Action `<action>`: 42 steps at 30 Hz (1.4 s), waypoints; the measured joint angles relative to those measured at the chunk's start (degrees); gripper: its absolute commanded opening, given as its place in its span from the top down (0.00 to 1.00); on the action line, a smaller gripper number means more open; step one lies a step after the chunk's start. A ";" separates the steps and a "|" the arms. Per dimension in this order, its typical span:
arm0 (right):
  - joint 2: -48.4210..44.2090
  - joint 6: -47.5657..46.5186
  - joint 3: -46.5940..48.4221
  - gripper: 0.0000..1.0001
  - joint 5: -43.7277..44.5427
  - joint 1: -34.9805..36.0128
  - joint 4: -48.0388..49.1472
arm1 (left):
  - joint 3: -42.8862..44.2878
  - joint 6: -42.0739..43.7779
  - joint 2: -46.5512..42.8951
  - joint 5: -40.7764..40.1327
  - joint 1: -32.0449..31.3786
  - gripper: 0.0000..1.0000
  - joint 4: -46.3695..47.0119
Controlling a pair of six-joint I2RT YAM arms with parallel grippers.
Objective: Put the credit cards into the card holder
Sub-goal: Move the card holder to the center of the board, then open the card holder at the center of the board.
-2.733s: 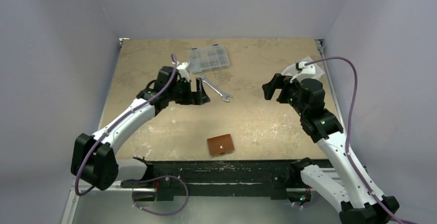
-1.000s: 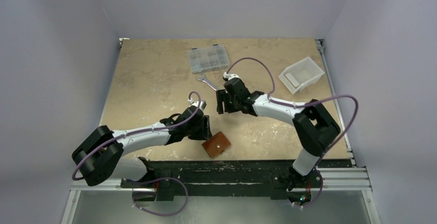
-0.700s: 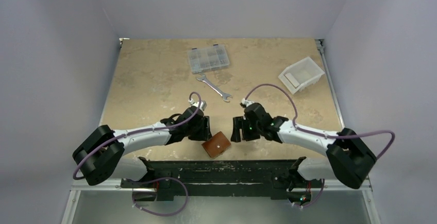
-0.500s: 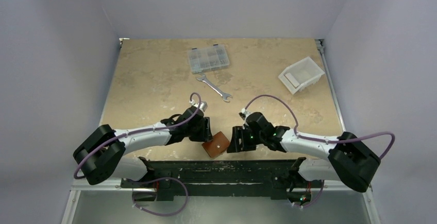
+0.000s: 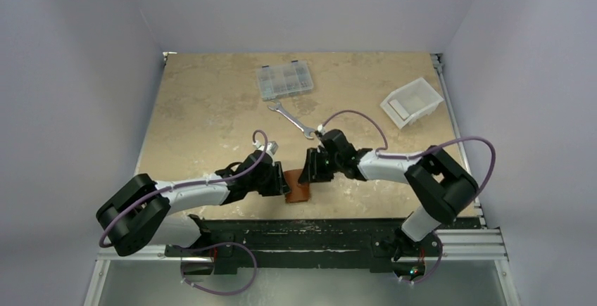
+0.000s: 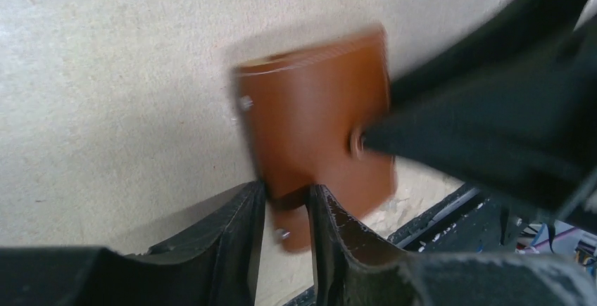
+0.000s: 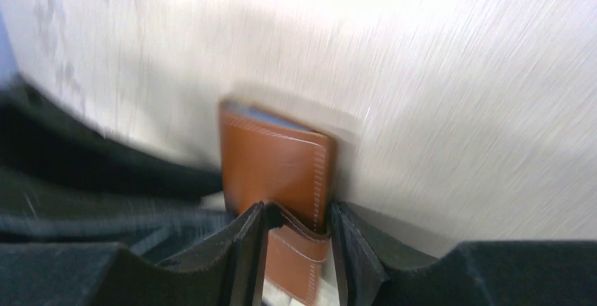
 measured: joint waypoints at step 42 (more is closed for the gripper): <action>0.85 -27.41 6.91 0.50 26.91 13.29 -1.60 | 5.90 -3.17 6.19 1.92 5.73 1.00 6.16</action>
